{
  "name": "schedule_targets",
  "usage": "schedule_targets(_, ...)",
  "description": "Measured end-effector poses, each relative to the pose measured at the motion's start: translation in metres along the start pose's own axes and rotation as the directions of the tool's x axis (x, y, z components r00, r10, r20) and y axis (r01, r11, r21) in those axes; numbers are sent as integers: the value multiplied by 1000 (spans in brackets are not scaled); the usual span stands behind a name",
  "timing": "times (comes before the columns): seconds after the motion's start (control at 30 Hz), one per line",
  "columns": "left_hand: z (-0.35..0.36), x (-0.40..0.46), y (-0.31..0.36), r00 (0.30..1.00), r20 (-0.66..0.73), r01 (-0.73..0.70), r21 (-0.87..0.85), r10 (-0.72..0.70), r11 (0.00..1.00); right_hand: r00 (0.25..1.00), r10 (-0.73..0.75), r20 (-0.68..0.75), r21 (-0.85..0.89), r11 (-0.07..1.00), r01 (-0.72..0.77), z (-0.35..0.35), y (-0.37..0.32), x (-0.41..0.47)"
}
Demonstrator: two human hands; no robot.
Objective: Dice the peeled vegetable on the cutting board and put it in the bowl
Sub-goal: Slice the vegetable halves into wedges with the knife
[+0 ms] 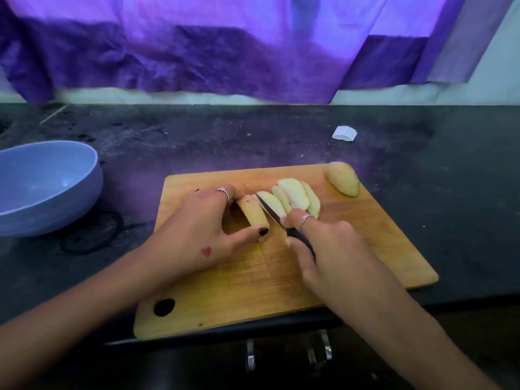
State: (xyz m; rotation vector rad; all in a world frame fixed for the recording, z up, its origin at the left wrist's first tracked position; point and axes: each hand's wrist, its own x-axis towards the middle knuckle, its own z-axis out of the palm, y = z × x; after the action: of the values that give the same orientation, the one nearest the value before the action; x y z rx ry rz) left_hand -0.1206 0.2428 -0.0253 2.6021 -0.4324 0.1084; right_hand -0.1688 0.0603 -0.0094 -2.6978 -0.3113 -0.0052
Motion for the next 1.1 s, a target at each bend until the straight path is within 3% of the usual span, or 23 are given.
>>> schedule_targets(0.27,6,-1,-7,999,-36,-38,-3,37,999,979,73,-191,68,996,-61,-12,36,16)
schedule_targets(0.5,10,0,-10,998,-27,-57,-42,56,997,989,18,-144,291,956,25,-9,23,6)
schedule_targets(0.77,11,2,-14,999,-23,-51,-79,49,996,998,61,20,126,990,-63,-3,8,-7)
schedule_targets(1.1,8,0,-14,999,28,-19,-56,21,998,979,162,-124,10,987,-162,7,17,19)
